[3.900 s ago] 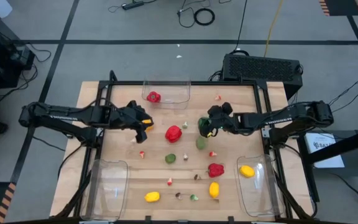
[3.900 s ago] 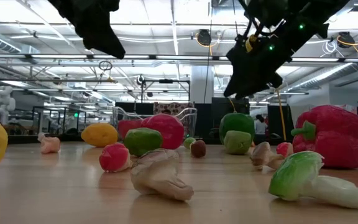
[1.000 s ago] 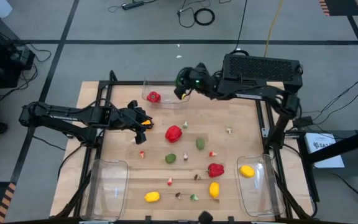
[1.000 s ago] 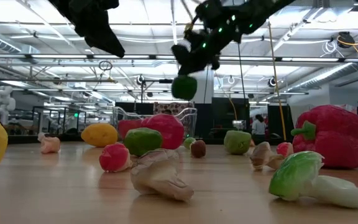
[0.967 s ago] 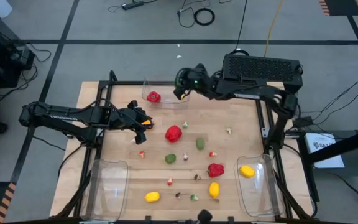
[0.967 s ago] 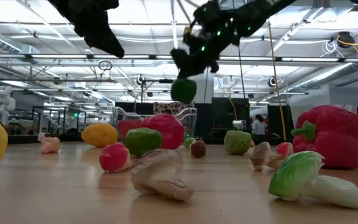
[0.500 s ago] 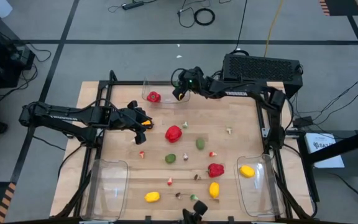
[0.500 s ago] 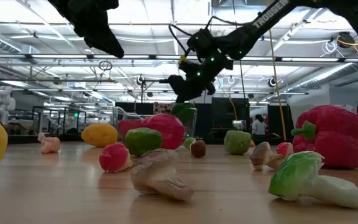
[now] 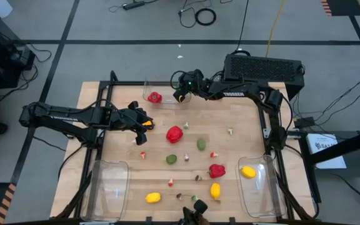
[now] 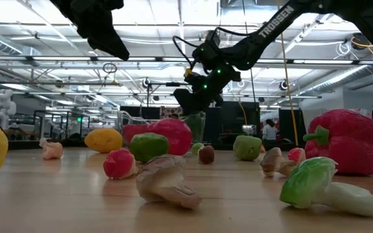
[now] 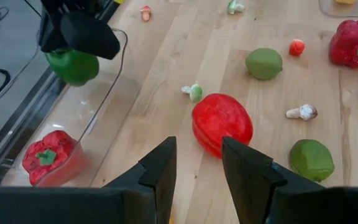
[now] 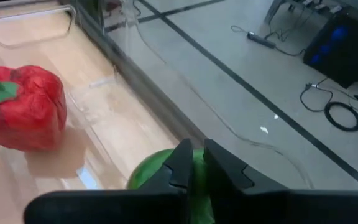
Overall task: Sort produce into baskets
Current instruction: Put the green bell pepper into the top transparent bin, then put the red bell pepper into the top transparent bin
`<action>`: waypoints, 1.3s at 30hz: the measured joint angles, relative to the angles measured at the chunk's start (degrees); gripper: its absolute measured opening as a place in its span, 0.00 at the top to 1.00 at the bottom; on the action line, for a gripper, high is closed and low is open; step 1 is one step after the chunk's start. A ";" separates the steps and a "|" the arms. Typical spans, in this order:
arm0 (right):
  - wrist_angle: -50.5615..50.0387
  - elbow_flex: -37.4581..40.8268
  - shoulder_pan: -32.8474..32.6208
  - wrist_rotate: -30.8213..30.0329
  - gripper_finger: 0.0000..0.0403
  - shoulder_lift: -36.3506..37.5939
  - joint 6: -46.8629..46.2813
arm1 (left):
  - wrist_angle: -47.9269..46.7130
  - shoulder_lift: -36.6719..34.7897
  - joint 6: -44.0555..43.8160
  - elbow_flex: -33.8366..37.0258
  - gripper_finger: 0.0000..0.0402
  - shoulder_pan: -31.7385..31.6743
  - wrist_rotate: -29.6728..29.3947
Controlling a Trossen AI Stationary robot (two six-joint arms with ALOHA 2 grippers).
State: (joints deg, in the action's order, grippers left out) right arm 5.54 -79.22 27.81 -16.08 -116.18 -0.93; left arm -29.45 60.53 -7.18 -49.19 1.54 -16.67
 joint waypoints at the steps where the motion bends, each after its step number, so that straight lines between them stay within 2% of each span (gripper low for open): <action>1: 0.05 0.00 0.00 -0.02 0.92 0.02 0.00 | 0.00 0.00 0.00 0.00 0.66 0.00 0.01; 16: -0.11 0.00 -0.06 -0.20 0.78 0.46 0.62 | 0.00 0.00 -0.02 0.00 0.66 0.02 0.15; 20: -1.35 0.02 -1.50 -0.53 0.75 4.92 1.13 | -0.02 0.00 0.00 0.00 0.66 0.00 0.15; 25: -7.70 0.00 -6.49 -0.42 0.72 14.59 3.94 | 0.11 0.00 0.02 0.00 0.66 0.00 0.16; 31: -25.16 -0.02 -15.84 -0.45 0.70 25.77 0.67 | 1.65 0.56 0.05 0.00 0.66 0.00 0.16; 35: -37.16 0.07 -22.23 -0.23 0.70 27.39 -2.37 | 3.03 2.10 0.02 -0.02 0.66 0.00 0.15; 39: -37.47 4.81 -27.82 -0.25 0.70 27.58 -2.95 | 3.82 5.12 -1.02 -0.02 0.66 0.02 0.17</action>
State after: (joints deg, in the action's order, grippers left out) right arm -31.93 -74.42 0.00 -16.33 -88.60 -3.88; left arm -25.63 65.66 -8.20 -49.21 1.56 -16.49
